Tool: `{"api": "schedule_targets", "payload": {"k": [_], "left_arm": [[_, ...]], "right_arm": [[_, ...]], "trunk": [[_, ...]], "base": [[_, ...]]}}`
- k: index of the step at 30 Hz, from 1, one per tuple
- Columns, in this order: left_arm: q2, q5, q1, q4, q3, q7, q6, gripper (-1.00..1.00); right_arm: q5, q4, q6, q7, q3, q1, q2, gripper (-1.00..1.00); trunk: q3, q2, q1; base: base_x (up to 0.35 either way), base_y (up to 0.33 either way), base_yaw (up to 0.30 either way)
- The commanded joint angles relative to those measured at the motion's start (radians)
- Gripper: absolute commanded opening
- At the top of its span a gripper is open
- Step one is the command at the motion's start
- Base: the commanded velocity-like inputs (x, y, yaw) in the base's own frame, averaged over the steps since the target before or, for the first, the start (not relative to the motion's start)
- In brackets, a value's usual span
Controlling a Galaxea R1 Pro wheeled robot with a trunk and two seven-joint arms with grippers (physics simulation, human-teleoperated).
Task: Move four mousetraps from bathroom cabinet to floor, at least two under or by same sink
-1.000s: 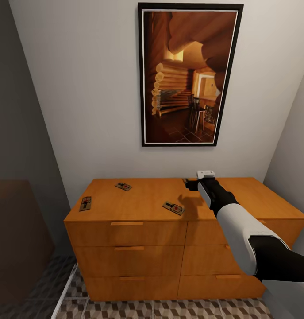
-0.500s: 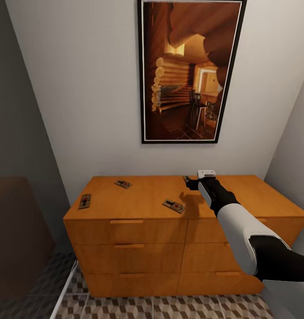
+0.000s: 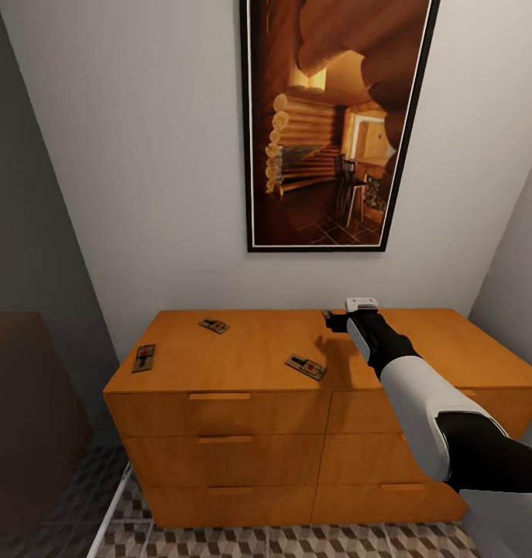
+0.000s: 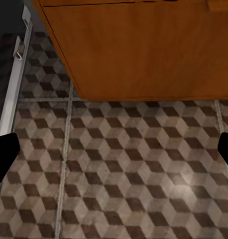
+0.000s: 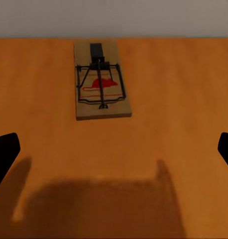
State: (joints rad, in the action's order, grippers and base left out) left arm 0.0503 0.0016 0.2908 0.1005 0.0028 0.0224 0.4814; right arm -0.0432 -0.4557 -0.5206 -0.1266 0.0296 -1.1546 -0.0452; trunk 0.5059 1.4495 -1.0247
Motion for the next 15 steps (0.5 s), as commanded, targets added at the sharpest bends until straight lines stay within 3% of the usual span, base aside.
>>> {"api": "schedule_targets", "payload": {"k": [1, 7, 15], "left_arm": [[0.000, 0.000, 0.001, -0.001, -0.001, 0.002, 0.003, 1.00], [0.000, 0.000, 0.001, -0.001, 0.000, 0.002, 0.003, 1.00], [0.000, 0.000, 0.001, -0.001, -0.001, 0.002, 0.003, 1.00]], "right_arm": [[-0.004, -0.001, -0.005, -0.001, 0.003, 0.000, -0.001, 1.00], [-0.004, -0.001, -0.005, -0.001, 0.003, 0.000, -0.001, 1.00], [-0.004, -0.001, -0.005, -0.002, 0.002, 0.000, -0.001, 1.00]], "trunk": [[0.001, 0.000, 0.000], [0.001, 0.000, 0.000], [0.001, 0.000, 0.000]], "base": [[0.184, 0.000, 0.000], [0.157, 0.000, 0.000], [0.046, 0.000, 0.000]]}}
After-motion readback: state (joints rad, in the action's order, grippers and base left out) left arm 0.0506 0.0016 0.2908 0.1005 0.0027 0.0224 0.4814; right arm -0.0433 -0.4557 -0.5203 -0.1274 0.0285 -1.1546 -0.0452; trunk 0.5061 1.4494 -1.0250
